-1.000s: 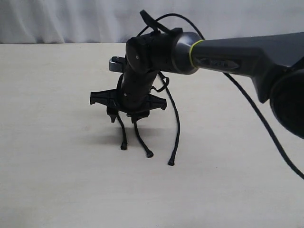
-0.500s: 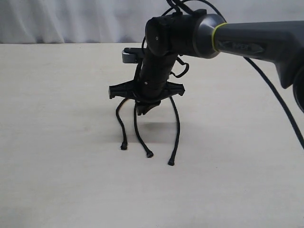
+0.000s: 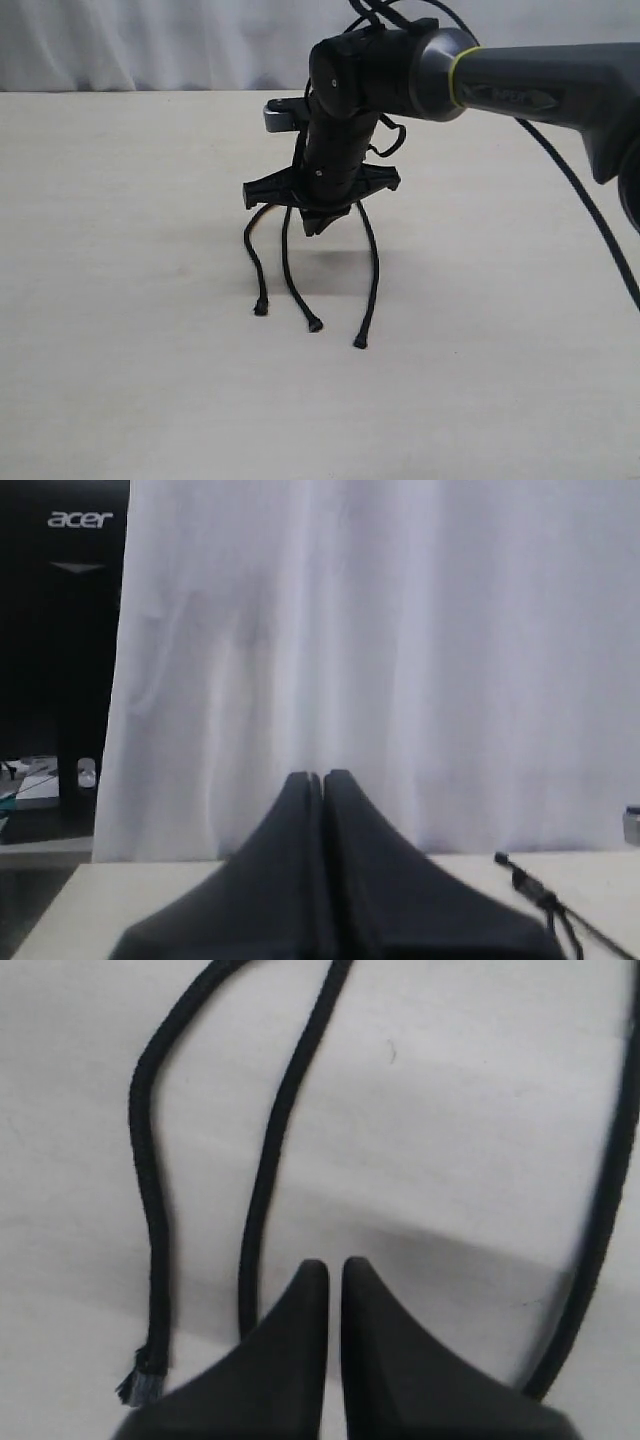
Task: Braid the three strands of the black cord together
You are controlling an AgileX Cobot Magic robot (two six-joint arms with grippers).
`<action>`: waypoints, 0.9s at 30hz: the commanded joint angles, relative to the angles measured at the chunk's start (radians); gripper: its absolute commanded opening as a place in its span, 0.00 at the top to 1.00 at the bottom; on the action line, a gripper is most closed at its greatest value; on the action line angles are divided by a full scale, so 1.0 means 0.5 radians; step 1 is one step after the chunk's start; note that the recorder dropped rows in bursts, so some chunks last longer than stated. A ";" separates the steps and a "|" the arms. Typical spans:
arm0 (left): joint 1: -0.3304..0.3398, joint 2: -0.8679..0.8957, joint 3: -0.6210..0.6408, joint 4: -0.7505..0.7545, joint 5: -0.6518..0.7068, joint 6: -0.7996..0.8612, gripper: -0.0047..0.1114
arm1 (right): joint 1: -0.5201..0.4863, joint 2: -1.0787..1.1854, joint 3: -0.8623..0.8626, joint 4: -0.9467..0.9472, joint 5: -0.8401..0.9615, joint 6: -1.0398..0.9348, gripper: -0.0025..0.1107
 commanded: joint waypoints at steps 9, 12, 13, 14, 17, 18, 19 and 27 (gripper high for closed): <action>0.009 0.585 -0.442 -0.336 0.404 -0.075 0.96 | -0.167 -0.016 0.007 -0.019 0.002 -0.083 0.94; 0.009 1.063 -0.751 -0.336 0.725 -0.075 0.96 | -0.167 -0.016 0.007 0.010 0.002 -0.083 0.94; 0.009 1.207 -0.868 -0.313 0.846 -0.075 0.96 | -0.167 -0.016 0.007 0.025 0.002 -0.098 0.94; 0.009 1.389 -0.981 -0.313 0.954 -0.041 0.96 | -0.167 -0.016 0.007 0.049 0.005 -0.118 0.94; -0.004 1.925 -1.269 -0.333 1.208 0.174 0.96 | -0.167 -0.016 0.020 0.079 0.017 -0.118 0.94; -0.025 2.092 -1.361 -0.377 1.288 0.262 0.96 | -0.167 -0.016 0.036 0.079 0.017 -0.118 0.94; -0.051 2.252 -1.444 -0.438 1.362 0.339 0.96 | -0.167 -0.016 0.058 0.079 0.017 -0.118 0.94; -0.441 3.095 -1.765 -0.605 1.363 0.479 0.96 | -0.167 -0.016 0.176 0.079 -0.019 -0.118 0.94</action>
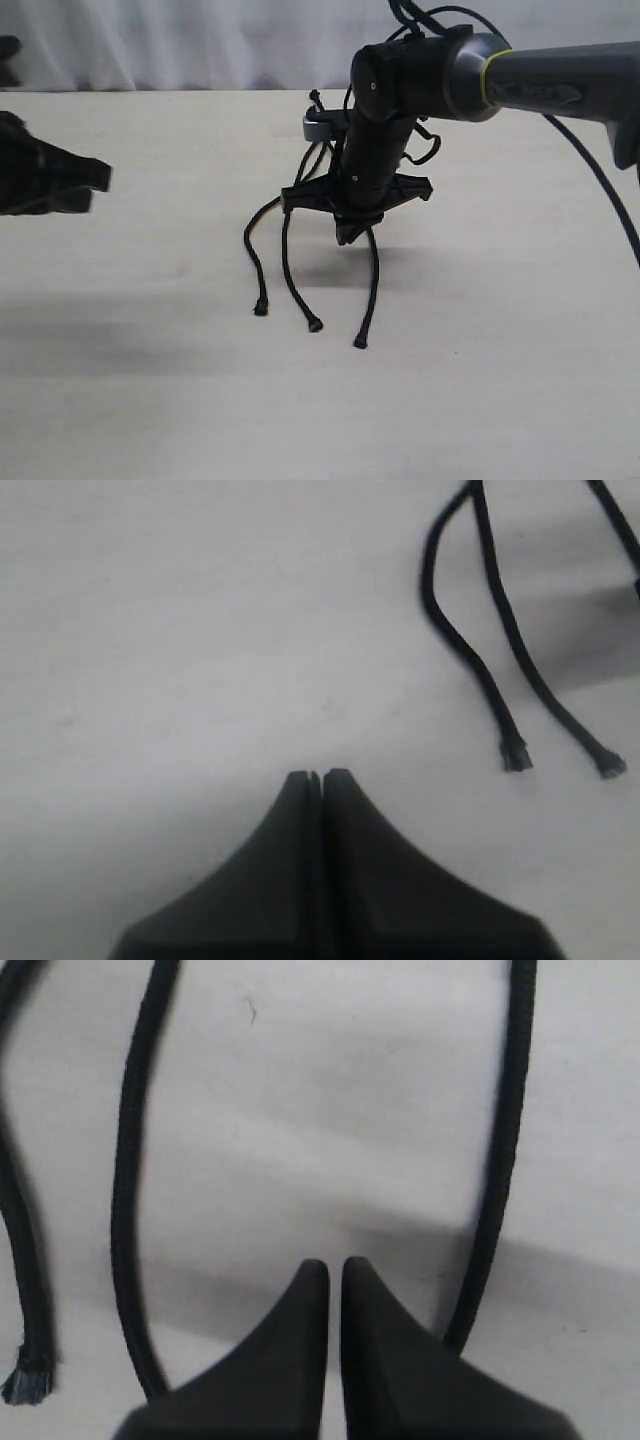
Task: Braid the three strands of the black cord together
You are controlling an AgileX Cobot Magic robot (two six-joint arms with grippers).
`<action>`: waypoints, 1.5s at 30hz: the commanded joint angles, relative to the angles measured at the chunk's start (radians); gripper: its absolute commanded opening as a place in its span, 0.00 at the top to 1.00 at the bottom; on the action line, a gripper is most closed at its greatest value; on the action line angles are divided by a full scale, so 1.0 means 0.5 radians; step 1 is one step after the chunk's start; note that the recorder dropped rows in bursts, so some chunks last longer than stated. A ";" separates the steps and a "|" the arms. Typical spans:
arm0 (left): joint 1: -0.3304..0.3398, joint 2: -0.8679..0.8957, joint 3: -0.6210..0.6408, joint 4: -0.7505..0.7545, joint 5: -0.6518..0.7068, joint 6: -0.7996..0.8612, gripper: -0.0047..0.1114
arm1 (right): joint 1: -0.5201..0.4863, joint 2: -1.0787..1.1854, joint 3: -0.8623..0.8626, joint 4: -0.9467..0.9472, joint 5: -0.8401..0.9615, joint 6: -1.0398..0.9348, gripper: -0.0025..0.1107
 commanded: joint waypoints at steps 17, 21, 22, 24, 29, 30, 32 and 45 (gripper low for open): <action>-0.643 0.871 -0.278 -0.018 -0.138 0.310 0.96 | -0.010 -0.021 0.031 0.214 -0.109 -0.400 0.94; -0.655 0.871 -0.278 -0.018 -0.080 0.393 0.96 | -0.010 -0.021 0.031 0.214 -0.092 -0.417 0.94; -0.655 0.871 -0.273 -0.018 -0.080 0.401 0.96 | -0.010 -0.021 0.031 0.214 -0.077 -0.439 0.94; -0.655 0.862 -0.229 -0.018 -0.123 0.420 0.96 | -0.010 -0.017 0.031 0.214 -0.029 -0.499 0.94; -0.655 0.774 0.018 -0.144 -0.428 0.416 0.96 | -0.007 -0.001 0.031 0.270 0.002 -0.512 0.83; -0.655 0.739 0.078 -0.183 -0.513 0.416 0.96 | -0.003 0.003 0.031 0.314 0.002 -0.519 0.80; -0.655 0.670 0.171 -0.206 -0.640 0.416 0.96 | 0.002 0.011 0.031 0.391 -0.007 -0.551 0.77; -0.655 0.611 0.315 -0.237 -0.880 0.424 0.96 | 0.108 0.130 0.031 0.518 0.049 -0.593 0.65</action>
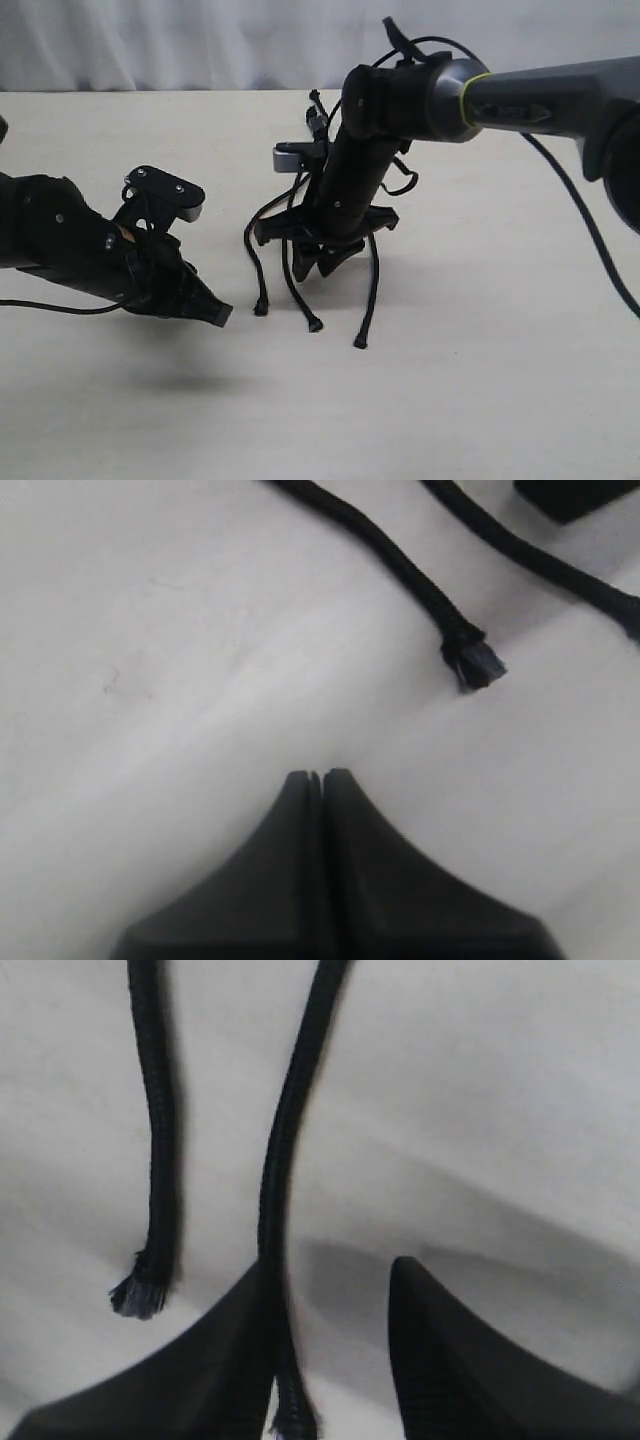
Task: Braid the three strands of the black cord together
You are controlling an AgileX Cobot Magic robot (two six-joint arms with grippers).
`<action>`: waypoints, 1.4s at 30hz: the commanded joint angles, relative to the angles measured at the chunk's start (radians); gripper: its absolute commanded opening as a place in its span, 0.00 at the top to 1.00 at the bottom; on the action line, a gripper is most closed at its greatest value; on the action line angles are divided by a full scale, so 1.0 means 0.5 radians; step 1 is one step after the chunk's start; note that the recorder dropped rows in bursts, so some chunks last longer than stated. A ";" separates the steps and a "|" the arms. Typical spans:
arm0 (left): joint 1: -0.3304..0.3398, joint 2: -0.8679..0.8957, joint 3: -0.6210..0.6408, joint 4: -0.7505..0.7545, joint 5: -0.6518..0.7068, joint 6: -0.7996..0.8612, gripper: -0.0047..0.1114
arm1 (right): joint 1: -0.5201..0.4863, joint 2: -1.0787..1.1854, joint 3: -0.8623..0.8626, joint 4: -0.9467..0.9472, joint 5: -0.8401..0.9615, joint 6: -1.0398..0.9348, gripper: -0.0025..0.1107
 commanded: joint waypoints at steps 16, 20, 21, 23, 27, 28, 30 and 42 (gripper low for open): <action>-0.009 -0.018 0.041 -0.030 -0.078 0.012 0.96 | 0.183 0.028 0.010 -0.464 0.000 0.315 0.94; -0.009 -0.018 0.041 -0.030 -0.081 0.012 0.96 | 0.128 -0.050 0.010 -0.502 0.082 0.315 0.94; -0.009 -0.018 0.041 -0.030 -0.085 0.012 0.96 | 0.089 -0.063 0.010 -0.505 0.125 0.319 0.94; -0.009 -0.018 0.041 -0.030 -0.106 0.012 0.96 | 0.047 -0.063 0.010 -0.502 0.165 0.319 0.94; -0.009 -0.018 0.041 -0.030 -0.128 0.012 0.96 | -0.001 -0.077 0.010 -0.598 0.273 0.316 0.94; -0.009 -0.018 0.041 -0.030 -0.132 0.012 0.96 | -0.001 -0.096 0.002 -0.674 0.305 0.316 0.94; -0.020 -0.018 0.041 -0.036 -0.135 0.012 0.96 | -0.001 -0.139 -0.016 -0.796 0.320 0.316 0.94; -0.091 -0.018 0.044 -0.067 -0.168 0.012 0.96 | -0.101 -0.175 -0.012 -1.114 0.363 0.373 0.94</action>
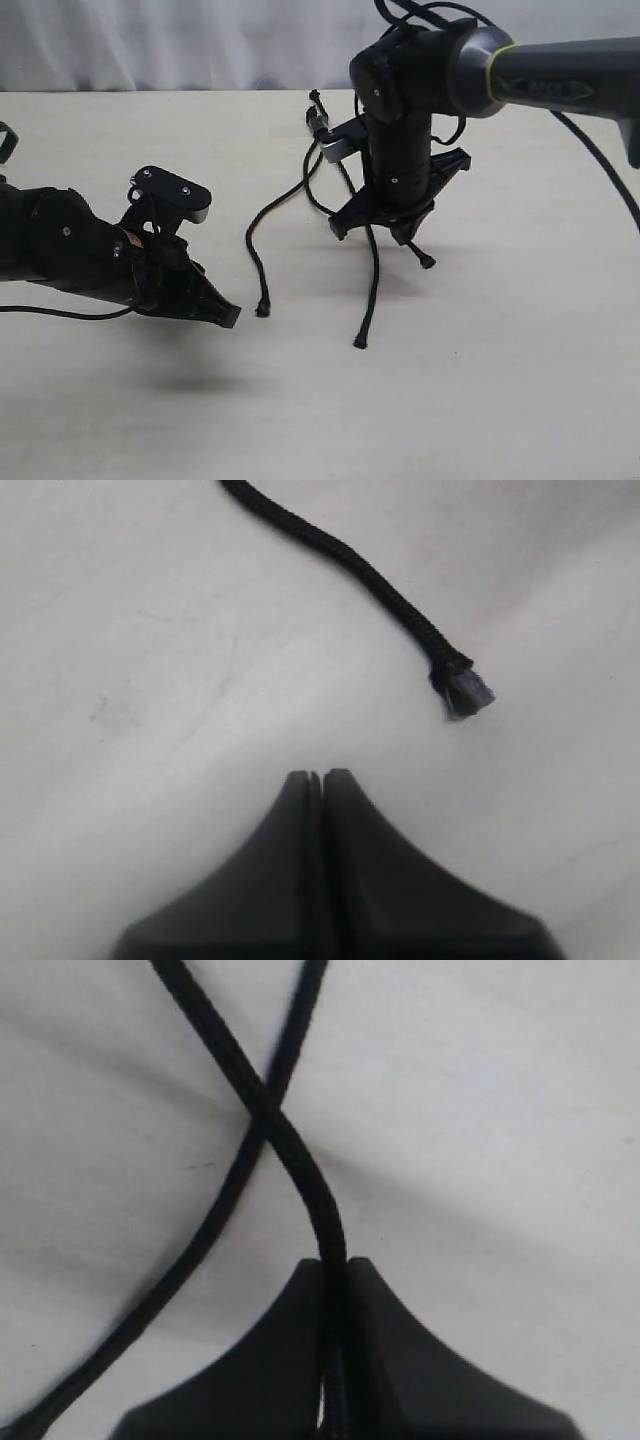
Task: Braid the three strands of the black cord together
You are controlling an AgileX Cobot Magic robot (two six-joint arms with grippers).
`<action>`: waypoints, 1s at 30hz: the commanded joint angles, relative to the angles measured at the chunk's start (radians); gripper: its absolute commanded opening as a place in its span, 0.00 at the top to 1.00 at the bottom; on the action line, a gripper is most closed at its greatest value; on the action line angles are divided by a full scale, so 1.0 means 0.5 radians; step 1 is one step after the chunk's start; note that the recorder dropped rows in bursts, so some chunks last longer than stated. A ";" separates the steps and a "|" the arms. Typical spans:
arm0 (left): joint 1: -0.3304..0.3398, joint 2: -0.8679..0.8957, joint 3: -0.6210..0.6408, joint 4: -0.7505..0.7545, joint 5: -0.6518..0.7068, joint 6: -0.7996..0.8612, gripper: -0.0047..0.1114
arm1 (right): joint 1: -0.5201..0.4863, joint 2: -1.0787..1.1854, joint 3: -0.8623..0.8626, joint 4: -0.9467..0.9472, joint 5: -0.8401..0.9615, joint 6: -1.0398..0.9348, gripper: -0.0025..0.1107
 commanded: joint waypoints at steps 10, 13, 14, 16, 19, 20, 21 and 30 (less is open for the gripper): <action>-0.011 -0.015 0.031 -0.023 -0.039 0.004 0.96 | -0.160 -0.021 0.111 0.021 -0.040 0.085 0.94; -0.011 -0.015 0.031 -0.023 -0.039 0.004 0.96 | -0.160 -0.021 0.192 0.035 -0.090 0.130 0.94; -0.011 -0.015 0.031 -0.023 -0.039 0.004 0.96 | -0.160 -0.021 0.215 0.035 -0.110 0.135 0.94; -0.011 -0.015 0.031 -0.023 -0.042 0.004 0.96 | -0.160 -0.021 0.251 0.051 -0.144 0.138 0.94; -0.011 -0.015 0.031 -0.023 -0.042 0.004 0.96 | -0.160 -0.021 0.294 0.102 -0.194 0.138 0.94; -0.011 -0.015 0.031 -0.023 -0.036 0.004 0.96 | -0.160 -0.021 0.309 0.118 -0.212 0.143 0.94; -0.011 -0.015 0.031 -0.023 -0.036 0.004 0.96 | -0.160 -0.021 0.313 0.124 -0.222 0.166 0.94; -0.011 -0.015 0.031 -0.032 -0.032 0.004 0.96 | -0.160 -0.021 0.314 0.124 -0.230 0.229 0.92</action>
